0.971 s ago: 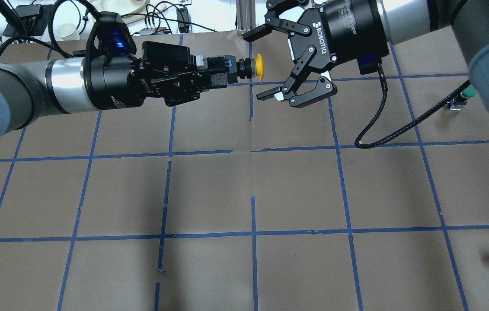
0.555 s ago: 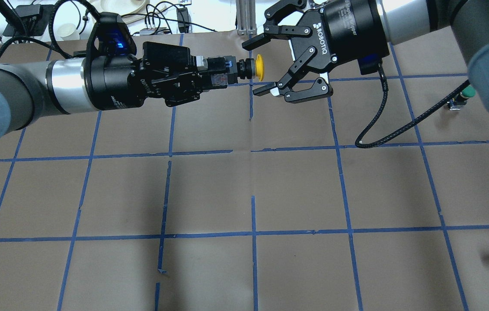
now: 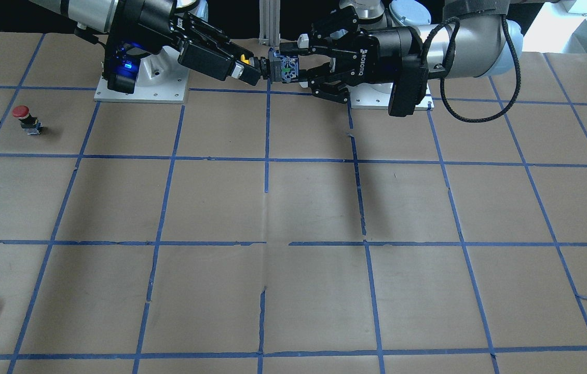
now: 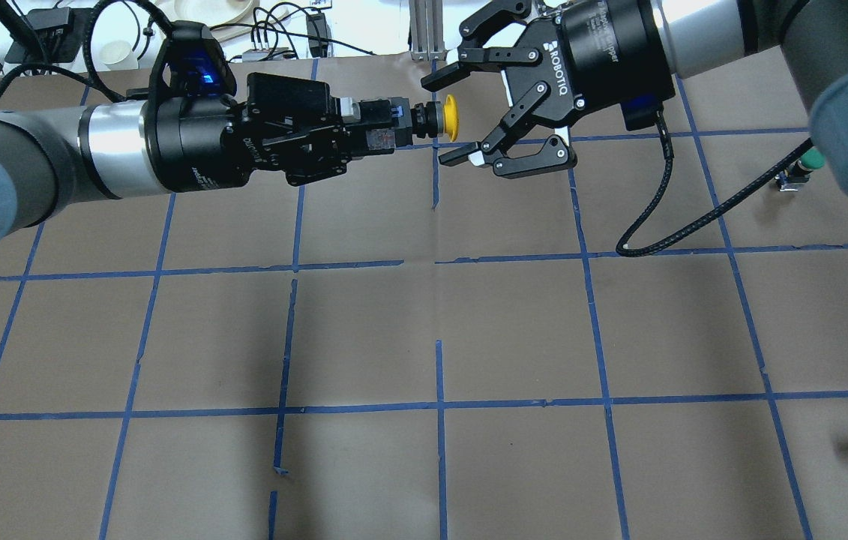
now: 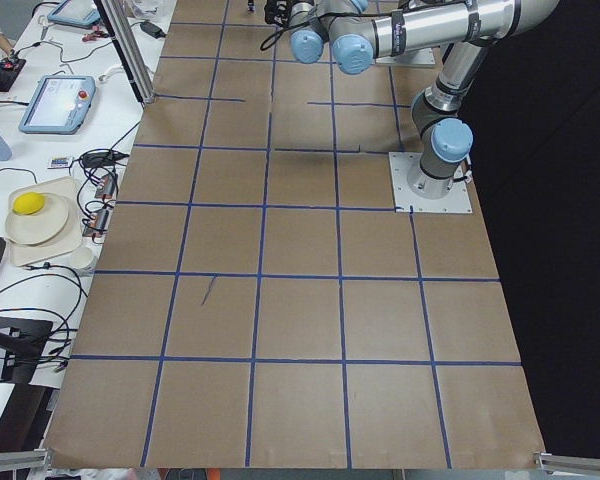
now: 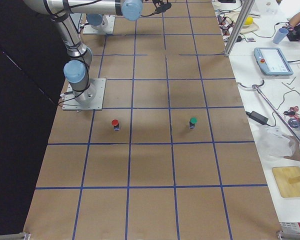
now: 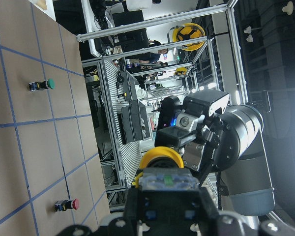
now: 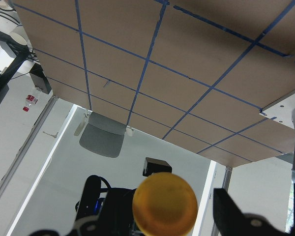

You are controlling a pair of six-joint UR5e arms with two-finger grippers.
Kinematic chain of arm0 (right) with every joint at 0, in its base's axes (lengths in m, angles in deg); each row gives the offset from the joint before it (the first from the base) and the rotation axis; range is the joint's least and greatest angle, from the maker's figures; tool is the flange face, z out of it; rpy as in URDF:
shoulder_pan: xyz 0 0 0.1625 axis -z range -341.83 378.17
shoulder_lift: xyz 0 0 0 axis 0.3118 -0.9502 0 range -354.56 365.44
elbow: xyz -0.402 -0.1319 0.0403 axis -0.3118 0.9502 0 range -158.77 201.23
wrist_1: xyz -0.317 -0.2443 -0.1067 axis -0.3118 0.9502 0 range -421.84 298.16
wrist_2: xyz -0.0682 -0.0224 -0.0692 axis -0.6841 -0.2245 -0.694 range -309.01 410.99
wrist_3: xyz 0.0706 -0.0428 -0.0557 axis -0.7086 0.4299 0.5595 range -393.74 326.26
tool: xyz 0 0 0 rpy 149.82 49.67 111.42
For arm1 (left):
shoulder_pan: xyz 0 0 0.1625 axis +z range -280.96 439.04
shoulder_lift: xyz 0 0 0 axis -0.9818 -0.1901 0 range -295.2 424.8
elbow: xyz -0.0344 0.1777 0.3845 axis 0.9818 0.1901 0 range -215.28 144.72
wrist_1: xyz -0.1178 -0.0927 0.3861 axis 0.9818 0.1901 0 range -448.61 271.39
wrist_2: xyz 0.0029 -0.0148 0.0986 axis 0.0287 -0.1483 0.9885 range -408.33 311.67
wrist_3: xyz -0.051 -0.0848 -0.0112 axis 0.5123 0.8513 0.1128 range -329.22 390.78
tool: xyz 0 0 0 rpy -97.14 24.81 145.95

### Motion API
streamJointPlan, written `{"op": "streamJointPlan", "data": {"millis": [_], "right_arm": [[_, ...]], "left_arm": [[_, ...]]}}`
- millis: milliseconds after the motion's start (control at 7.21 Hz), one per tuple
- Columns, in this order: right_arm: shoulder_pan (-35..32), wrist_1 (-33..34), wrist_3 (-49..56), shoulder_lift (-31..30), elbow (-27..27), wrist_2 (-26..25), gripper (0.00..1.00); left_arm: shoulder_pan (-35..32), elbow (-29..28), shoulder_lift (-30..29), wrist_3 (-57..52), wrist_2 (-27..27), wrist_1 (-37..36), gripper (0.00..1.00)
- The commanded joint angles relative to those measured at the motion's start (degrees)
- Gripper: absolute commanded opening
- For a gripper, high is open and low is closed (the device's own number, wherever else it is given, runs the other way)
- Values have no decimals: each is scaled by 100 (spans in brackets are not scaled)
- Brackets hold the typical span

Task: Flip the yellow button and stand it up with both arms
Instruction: 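Close the right gripper on the yellow button's cap held by the left gripper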

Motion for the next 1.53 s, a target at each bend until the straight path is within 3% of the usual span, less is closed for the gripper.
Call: {"op": "streamJointPlan", "data": {"millis": [0,277,416,555,693,832,1248,1387], "right_arm": [[9,-1,-1,-2,0,-3,33],[9,-28,-10,-2,0,-3,25],[9,-37,-10,-2,0,-3,23],[9,-37,-10,-2,0,-3,21],[18,-37,-10,-2,0,-3,21],[27,-28,-10,-2,0,-3,21],[79,16,77,7,9,-72,20],[315,51,269,24,0,-691,19]], "left_arm": [[0,-6,0,0,0,0,4],[0,3,0,0,0,0,4],[0,-6,0,0,0,0,13],[9,-67,-8,-26,17,-44,41],[9,-32,-8,-9,17,-35,83],[9,-32,-8,-35,44,-35,100],[9,-102,18,252,149,-44,100],[17,-102,9,290,541,-61,100]]}}
